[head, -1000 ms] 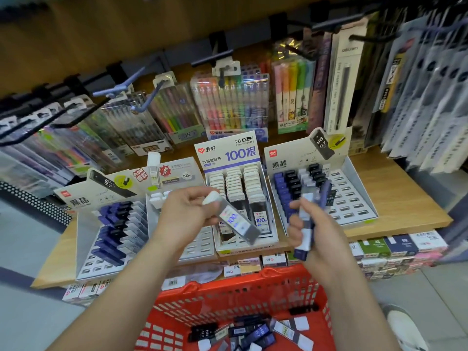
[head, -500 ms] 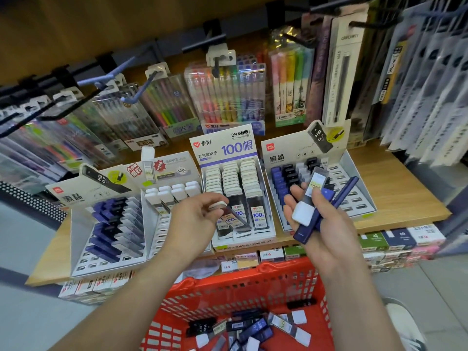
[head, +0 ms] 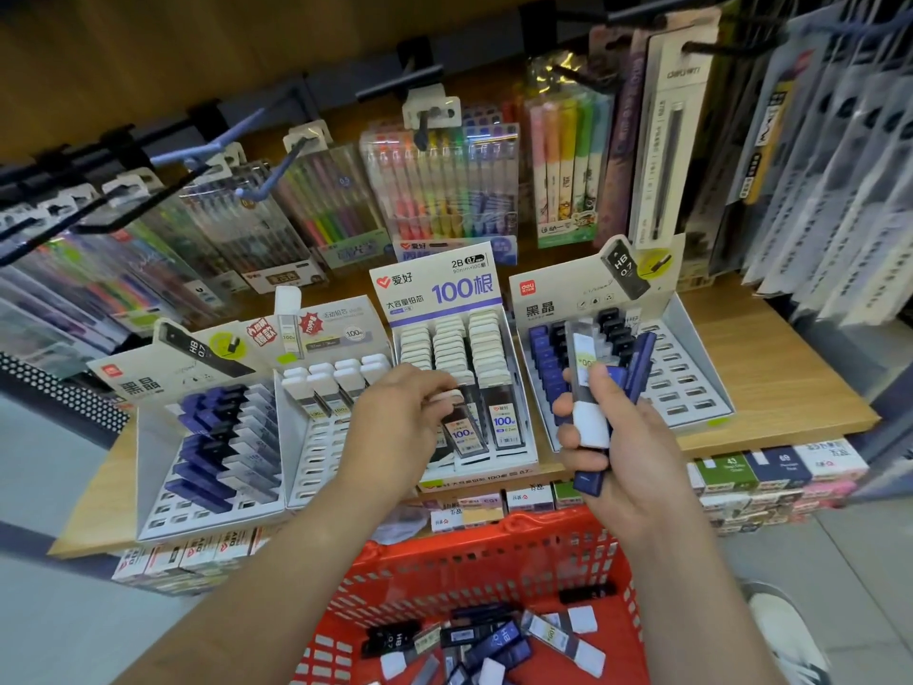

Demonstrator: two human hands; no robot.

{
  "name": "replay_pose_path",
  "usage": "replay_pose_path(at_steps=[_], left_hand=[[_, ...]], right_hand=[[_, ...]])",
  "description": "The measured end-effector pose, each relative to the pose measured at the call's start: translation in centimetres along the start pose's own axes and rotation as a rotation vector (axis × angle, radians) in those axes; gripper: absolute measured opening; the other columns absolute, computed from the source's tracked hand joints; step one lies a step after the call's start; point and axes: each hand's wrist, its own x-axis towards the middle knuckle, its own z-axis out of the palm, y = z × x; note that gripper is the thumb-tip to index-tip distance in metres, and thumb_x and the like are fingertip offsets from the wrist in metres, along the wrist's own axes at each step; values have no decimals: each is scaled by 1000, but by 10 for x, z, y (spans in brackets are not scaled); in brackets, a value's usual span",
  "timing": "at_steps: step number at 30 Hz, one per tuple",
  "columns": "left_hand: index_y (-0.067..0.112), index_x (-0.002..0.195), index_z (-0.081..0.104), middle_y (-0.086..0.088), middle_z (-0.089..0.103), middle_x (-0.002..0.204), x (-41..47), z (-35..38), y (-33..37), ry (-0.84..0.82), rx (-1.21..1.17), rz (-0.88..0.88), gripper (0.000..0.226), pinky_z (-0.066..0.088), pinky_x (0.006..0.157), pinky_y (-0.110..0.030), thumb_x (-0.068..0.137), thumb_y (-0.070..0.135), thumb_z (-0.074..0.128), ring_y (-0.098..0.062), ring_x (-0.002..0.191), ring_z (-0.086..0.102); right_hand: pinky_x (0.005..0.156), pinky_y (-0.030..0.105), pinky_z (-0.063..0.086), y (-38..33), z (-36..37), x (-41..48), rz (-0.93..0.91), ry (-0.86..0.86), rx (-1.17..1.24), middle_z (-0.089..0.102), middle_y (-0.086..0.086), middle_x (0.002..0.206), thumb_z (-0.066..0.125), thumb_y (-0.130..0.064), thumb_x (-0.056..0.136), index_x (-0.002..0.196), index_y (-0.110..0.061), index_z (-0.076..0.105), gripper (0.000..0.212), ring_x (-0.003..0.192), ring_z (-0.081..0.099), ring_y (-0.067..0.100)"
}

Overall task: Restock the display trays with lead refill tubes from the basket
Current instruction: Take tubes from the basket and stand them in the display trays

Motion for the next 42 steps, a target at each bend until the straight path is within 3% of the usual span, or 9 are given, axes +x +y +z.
replay_pose_path(at_steps=[7, 16, 21, 23, 25, 30, 33, 38, 42], left_hand=[[11, 94, 71, -4, 68, 88, 10, 2, 6, -40, 117, 190, 16, 50, 73, -29, 80, 6, 72, -23, 81, 64], [17, 105, 67, 1, 55, 105, 17, 4, 6, -18, 174, 65, 20, 40, 82, -22, 86, 12, 66, -17, 98, 52], [35, 119, 61, 7, 58, 115, 9, -16, 26, -56, -426, -167, 55, 54, 79, -29, 83, -6, 60, -12, 88, 59], [41, 127, 56, 13, 50, 135, 0, -22, 30, -163, -419, -49, 60, 52, 86, -26, 84, -1, 65, -3, 108, 54], [36, 126, 59, 14, 46, 141, -8, -23, 28, -136, -76, 211, 47, 42, 98, -26, 85, 15, 68, -4, 119, 44], [21, 104, 73, 7, 71, 94, -22, -25, 23, -17, 17, 269, 25, 53, 75, -27, 86, 29, 58, -13, 84, 63], [28, 97, 72, 9, 66, 72, -32, -29, 28, -21, -110, 69, 14, 46, 64, -25, 92, 32, 59, -7, 67, 56], [20, 74, 63, 3, 50, 54, -46, -24, 30, 0, -22, -9, 24, 44, 46, -30, 91, 32, 53, -15, 48, 47], [22, 83, 62, 5, 56, 65, -54, -30, 26, -89, 227, 104, 26, 44, 48, -29, 88, 40, 44, -16, 55, 56]], right_hand=[[32, 16, 31, 3, 4, -2, 3, -20, -106, 61, 10, 69, 60, -33, 89, 101, -9, 53, 27, 46, 47, 14], [33, 19, 28, 7, -2, 1, 52, -72, -156, 67, 14, 79, 54, -11, 96, 103, 1, 56, 15, 50, 52, 19], [32, 18, 28, 9, -1, -1, 86, -172, -277, 64, 14, 65, 63, -24, 84, 98, -3, 57, 26, 39, 47, 14], [33, 19, 26, 10, -2, -2, 123, -211, -301, 59, 12, 57, 66, -28, 78, 111, 1, 59, 44, 34, 38, 11], [35, 19, 24, 11, -2, -3, 162, -215, -315, 55, 11, 54, 68, -29, 76, 119, 3, 61, 54, 33, 34, 10], [35, 17, 19, 10, 7, -5, 233, -306, -249, 54, 11, 57, 55, -51, 86, 79, -1, 69, 52, 32, 27, 9], [36, 20, 16, 17, 11, -4, 210, -273, -166, 52, 6, 62, 47, -62, 87, 89, -8, 75, 61, 35, 25, 7], [35, 18, 25, 35, 34, -4, 76, -207, -250, 43, -2, 61, 85, -49, 63, 86, -10, 62, 50, 42, 31, 7], [40, 24, 39, 56, 59, -10, 77, -29, -289, 58, 3, 56, 77, -26, 80, 87, -5, 63, 26, 46, 52, 16]])
